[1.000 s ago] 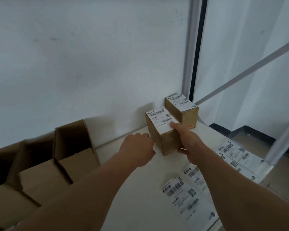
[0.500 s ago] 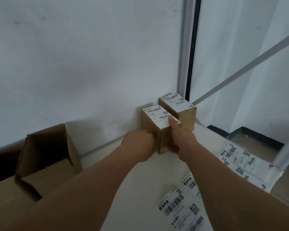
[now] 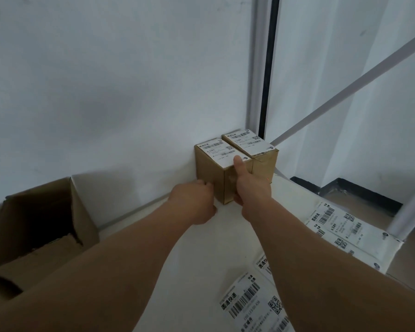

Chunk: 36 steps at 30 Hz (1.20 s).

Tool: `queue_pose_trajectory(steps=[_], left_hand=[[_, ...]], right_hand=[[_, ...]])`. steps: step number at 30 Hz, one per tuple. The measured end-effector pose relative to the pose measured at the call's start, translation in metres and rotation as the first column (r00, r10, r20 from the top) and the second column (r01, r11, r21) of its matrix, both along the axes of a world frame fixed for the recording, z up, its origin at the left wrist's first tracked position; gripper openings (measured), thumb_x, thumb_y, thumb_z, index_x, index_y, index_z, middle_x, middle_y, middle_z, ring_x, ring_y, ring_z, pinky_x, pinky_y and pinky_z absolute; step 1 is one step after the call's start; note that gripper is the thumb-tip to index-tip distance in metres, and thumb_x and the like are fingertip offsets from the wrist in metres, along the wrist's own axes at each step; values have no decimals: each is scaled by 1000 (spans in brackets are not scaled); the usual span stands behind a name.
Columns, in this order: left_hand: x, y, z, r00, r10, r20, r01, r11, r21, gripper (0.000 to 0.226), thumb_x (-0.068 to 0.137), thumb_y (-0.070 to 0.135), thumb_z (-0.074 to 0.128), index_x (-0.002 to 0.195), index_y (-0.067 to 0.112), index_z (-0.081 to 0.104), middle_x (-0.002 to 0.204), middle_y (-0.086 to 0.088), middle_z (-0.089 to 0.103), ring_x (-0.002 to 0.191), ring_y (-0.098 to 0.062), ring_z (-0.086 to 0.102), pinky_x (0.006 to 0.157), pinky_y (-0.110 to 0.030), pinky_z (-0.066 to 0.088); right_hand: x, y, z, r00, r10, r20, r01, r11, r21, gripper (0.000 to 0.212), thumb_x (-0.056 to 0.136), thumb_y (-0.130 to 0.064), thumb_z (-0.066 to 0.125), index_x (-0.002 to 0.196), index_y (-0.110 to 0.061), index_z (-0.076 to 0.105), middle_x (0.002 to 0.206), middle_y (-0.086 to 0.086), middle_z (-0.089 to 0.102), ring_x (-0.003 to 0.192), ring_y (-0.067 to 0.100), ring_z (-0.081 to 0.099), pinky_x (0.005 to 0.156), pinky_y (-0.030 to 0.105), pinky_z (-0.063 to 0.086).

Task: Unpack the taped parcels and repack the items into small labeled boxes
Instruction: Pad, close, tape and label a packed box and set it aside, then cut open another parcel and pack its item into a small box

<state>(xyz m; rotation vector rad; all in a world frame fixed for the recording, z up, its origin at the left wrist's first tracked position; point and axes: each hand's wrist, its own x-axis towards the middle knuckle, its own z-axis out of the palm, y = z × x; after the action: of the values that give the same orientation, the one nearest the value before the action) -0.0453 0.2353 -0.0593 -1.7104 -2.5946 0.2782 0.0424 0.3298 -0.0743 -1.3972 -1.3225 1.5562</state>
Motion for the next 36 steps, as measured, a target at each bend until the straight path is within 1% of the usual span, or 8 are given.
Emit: queue_pose_trajectory(steps=[3, 5, 8, 11, 18, 24, 30, 36], left_hand=[[8, -25, 1, 998, -16, -60, 20, 998, 57, 38, 99, 43, 45, 127, 18, 51, 126, -3, 55, 115, -26, 57, 77, -34, 38], [16, -54, 6, 993, -29, -114, 35, 998, 49, 33, 101, 40, 42, 121, 17, 53, 119, -4, 58, 109, -26, 59, 73, -33, 34], [35, -106, 19, 988, -40, -148, 45, 998, 33, 30, 102, 37, 39, 119, 16, 54, 113, -4, 58, 103, -25, 59, 72, -34, 33], [57, -172, 38, 989, -16, -148, 22, 999, 35, 29, 103, 34, 37, 116, 15, 55, 109, -3, 58, 96, -22, 57, 70, -34, 33], [91, -350, 80, 980, 104, -171, -106, 994, -3, 24, 101, 32, 38, 107, 18, 57, 104, -2, 59, 95, -25, 59, 69, -35, 38], [131, -482, 122, 952, 235, -197, -237, 971, 15, 27, 102, 34, 39, 117, 18, 55, 111, -3, 59, 100, -26, 59, 69, -36, 36], [153, -590, 143, 884, 377, -277, -383, 923, 31, 28, 103, 36, 37, 116, 18, 55, 111, -5, 59, 99, -27, 58, 68, -37, 34], [160, -683, 150, 821, 539, -191, -536, 841, 69, 23, 102, 33, 41, 116, 19, 53, 114, -4, 57, 102, -26, 56, 71, -36, 44]], right_hand=[[17, -22, 4, 994, 74, 78, -81, 993, 88, 62, 85, -68, 52, 107, -10, 58, 97, 7, 60, 91, 24, 59, 85, 41, 53], [31, -53, 8, 945, 157, 288, -242, 927, 287, 47, 93, -53, 49, 99, -9, 63, 89, 5, 62, 83, 22, 58, 76, 36, 49], [53, -103, 14, 746, 149, 649, -533, 718, 447, 36, 98, -42, 43, 107, -14, 64, 103, 4, 64, 90, 20, 59, 76, 32, 45], [75, -157, 27, 562, 121, 818, -743, 510, 434, 35, 101, -38, 39, 118, -17, 60, 116, 4, 58, 106, 23, 56, 86, 36, 48], [111, -292, 79, 458, 69, 886, -884, 135, 447, 30, 102, -33, 35, 112, -17, 58, 111, 4, 58, 101, 24, 55, 82, 36, 43], [117, -411, 111, 448, 113, 887, -888, -63, 456, 24, 100, -27, 38, 109, -16, 58, 109, 4, 58, 97, 23, 54, 78, 33, 43], [111, -510, 133, 460, 213, 862, -854, -158, 495, 31, 101, -32, 34, 112, -19, 60, 112, 3, 62, 104, 22, 54, 83, 35, 42], [100, -593, 142, 404, 256, 878, -849, -252, 464, 28, 102, -30, 37, 115, -18, 58, 115, 5, 58, 107, 24, 53, 80, 35, 42]])
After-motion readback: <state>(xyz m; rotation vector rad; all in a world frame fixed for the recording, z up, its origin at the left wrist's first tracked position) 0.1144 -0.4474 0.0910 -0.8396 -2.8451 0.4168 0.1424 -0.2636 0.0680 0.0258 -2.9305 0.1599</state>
